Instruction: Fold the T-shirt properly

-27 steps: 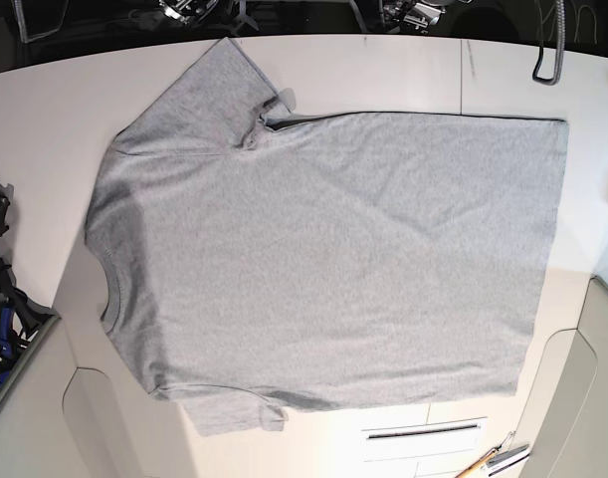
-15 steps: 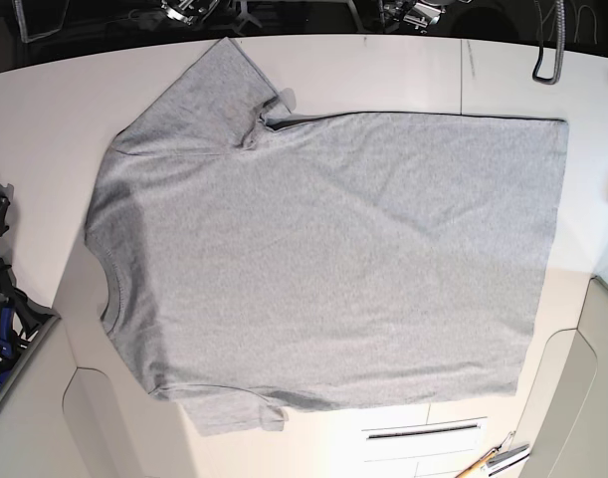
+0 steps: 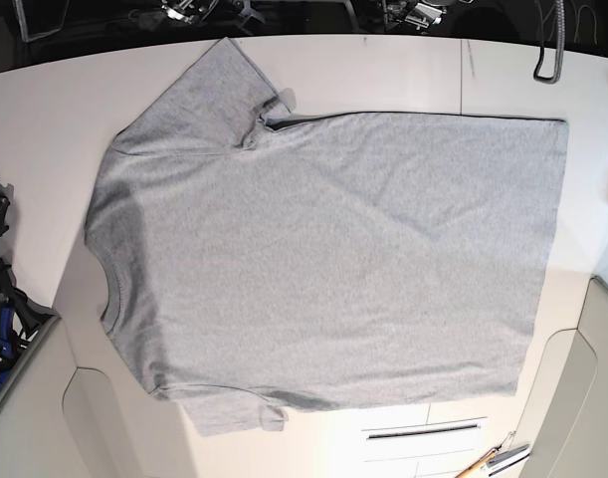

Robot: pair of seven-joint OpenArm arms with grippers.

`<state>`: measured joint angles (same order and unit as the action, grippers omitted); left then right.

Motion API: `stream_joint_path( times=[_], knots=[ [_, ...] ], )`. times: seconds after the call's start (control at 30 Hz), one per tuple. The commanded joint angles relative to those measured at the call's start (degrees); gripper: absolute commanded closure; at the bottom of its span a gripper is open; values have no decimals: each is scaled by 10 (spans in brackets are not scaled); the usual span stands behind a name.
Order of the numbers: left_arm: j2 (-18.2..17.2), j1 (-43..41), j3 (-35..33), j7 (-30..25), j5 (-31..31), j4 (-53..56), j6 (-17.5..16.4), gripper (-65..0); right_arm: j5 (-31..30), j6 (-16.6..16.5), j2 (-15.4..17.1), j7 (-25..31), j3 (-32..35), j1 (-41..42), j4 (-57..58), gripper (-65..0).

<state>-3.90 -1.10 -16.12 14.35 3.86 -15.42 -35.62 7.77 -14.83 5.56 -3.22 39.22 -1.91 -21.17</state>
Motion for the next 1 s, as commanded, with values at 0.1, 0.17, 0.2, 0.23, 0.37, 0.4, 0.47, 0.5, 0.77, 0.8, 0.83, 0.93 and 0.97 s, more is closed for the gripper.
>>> stream_joint_path(
  times=[0.1, 0.17, 0.2, 0.23, 0.37, 0.4, 0.47, 0.5, 0.77, 0.8, 0.83, 0.93, 0.97],
  knots=[
    [-3, -5, -1, -1, -14, -3, -44, -108, 0, -4, 0, 2, -1, 1, -5, -288],
    [-9, -11, -1, -2, -16, -3, -44, -108, 0, -4, 0, 2, -1, 1, -5, -289],
    [-13, -13, -1, -3, -23, -3, -44, -108, 0, -4, 0, 2, -1, 1, -5, -289],
    [-19, -15, -1, -9, -26, -4, -44, -108, 0, -4, 1, 2, -1, 1, -5, -289],
    [-41, -34, -1, -45, -23, -17, -44, -108, 0, -4, 5, 2, -1, -12, -7, -289],
    [-46, -42, 0, -47, -20, -27, -44, -108, 0, -4, 7, 2, -1, -17, -10, -289],
    [-56, -61, 0, -47, -10, -50, -44, -108, 0, -3, 12, 2, -1, -28, -23, -289],
    [-61, -71, 0, -47, -4, -64, -44, -108, -1, 7, 16, 2, -1, -35, -34, -289],
    [-103, -168, 1, -43, 46, -202, -44, -108, 0, 33, 73, 1, -1, -107, -178, -289],
    [-109, -181, 1, -42, 50, -220, -44, -108, 0, 33, 83, 0, -1, -117, -196, -289],
    [-116, -194, 1, -42, 56, -237, -44, -108, 0, 33, 92, -1, -1, -128, -214, -289],
    [-133, -232, 12, -42, 75, -283, -44, -108, 0, 36, 120, -1, -2, -160, -262, -289],
    [-136, -243, 22, -42, 76, -295, -44, -108, 0, 38, 130, -2, -2, -170, -278, -289]
  ],
)
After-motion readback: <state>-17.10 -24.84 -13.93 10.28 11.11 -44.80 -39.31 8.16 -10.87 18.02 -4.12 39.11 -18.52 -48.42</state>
